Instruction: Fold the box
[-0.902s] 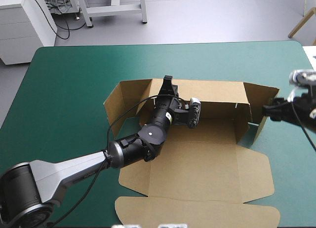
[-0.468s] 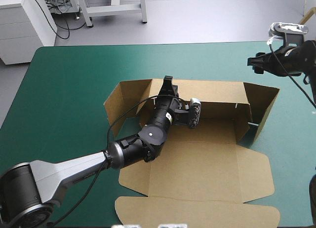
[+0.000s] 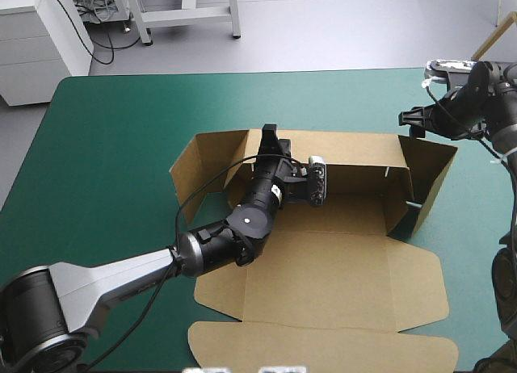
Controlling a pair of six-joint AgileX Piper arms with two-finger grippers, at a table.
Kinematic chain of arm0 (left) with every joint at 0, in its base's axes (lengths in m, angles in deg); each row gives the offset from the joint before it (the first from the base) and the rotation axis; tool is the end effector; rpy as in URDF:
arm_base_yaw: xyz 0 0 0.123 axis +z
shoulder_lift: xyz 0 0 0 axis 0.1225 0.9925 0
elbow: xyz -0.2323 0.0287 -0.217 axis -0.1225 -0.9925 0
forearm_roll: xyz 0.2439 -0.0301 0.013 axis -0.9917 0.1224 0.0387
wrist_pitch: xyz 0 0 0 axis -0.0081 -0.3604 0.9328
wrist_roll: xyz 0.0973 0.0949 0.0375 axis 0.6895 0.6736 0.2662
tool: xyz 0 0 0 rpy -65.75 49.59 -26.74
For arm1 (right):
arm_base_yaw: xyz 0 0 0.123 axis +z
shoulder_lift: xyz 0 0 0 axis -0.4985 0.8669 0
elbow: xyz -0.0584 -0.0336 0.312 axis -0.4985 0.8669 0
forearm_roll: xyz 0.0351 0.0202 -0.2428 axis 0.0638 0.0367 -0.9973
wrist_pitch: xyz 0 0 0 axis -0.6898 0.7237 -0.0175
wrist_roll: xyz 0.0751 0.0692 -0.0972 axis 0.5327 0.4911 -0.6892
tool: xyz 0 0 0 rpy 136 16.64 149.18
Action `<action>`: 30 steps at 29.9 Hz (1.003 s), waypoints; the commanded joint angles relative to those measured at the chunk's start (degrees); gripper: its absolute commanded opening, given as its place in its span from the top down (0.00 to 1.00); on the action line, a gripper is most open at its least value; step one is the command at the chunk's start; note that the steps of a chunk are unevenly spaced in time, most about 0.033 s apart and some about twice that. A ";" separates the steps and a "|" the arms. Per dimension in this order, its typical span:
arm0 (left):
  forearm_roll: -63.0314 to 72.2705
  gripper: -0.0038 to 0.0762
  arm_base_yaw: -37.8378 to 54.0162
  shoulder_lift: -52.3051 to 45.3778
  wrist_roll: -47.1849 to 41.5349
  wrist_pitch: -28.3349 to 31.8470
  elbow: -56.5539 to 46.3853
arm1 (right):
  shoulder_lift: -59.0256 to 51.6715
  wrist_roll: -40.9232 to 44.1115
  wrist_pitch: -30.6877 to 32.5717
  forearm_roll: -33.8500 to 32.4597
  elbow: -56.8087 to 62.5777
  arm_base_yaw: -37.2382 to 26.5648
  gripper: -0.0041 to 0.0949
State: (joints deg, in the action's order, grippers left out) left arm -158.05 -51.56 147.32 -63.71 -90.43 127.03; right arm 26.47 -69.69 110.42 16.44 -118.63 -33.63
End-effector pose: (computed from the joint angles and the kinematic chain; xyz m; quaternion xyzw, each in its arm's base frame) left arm 0.2902 -0.3135 0.3145 0.6060 0.5393 0.2811 0.5128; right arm 0.3862 -0.0191 0.3579 0.0213 0.9692 0.0118 0.2451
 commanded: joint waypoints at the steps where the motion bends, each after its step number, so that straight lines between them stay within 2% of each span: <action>1: 1.40 0.96 -0.30 -1.86 -2.76 -2.10 0.87 | -3.15 -1.21 0.84 -0.61 -1.06 -0.05 0.26; 8: 3.02 0.96 -0.30 -1.86 -2.76 -3.05 0.87 | -8.71 -2.90 -0.30 0.28 5.94 -0.05 0.26; 14: 3.02 0.96 -0.30 -1.86 -2.34 -3.05 0.87 | -14.74 -8.79 -1.89 7.70 15.87 -0.05 0.28; 18: 3.04 0.96 -0.30 -1.86 0.43 -3.05 0.87 | -19.73 -11.71 -7.81 13.75 24.25 -0.05 0.31; 24: 3.16 0.96 -0.30 -1.86 2.17 -3.05 0.87 | -26.79 -13.97 -13.38 14.30 33.07 -0.05 0.39; 30: 3.26 0.96 -0.30 -1.86 2.17 -2.83 0.87 | -31.64 -21.85 -19.30 16.21 39.84 -0.05 0.45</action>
State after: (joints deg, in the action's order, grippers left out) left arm -156.85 -51.62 147.32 -61.02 -91.79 127.03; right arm -2.24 -87.31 95.51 29.86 -79.87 -33.69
